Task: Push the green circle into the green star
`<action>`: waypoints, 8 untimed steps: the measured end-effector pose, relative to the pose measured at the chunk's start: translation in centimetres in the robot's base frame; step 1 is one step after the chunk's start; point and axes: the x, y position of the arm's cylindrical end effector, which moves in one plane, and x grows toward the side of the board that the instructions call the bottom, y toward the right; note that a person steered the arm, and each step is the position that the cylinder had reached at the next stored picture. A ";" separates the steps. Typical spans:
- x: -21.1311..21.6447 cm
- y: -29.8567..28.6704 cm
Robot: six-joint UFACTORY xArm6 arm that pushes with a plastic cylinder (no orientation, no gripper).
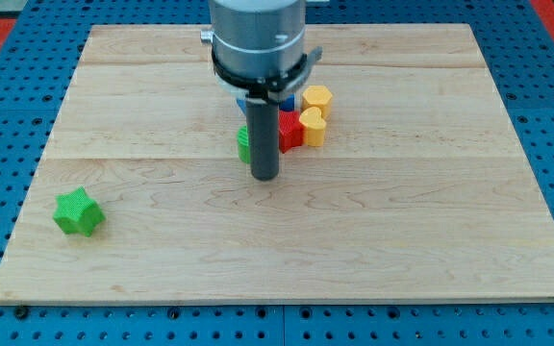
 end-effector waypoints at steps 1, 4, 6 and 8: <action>-1.8 -2.0; -10.0 -9.8; -9.0 -14.0; -2.8 -13.3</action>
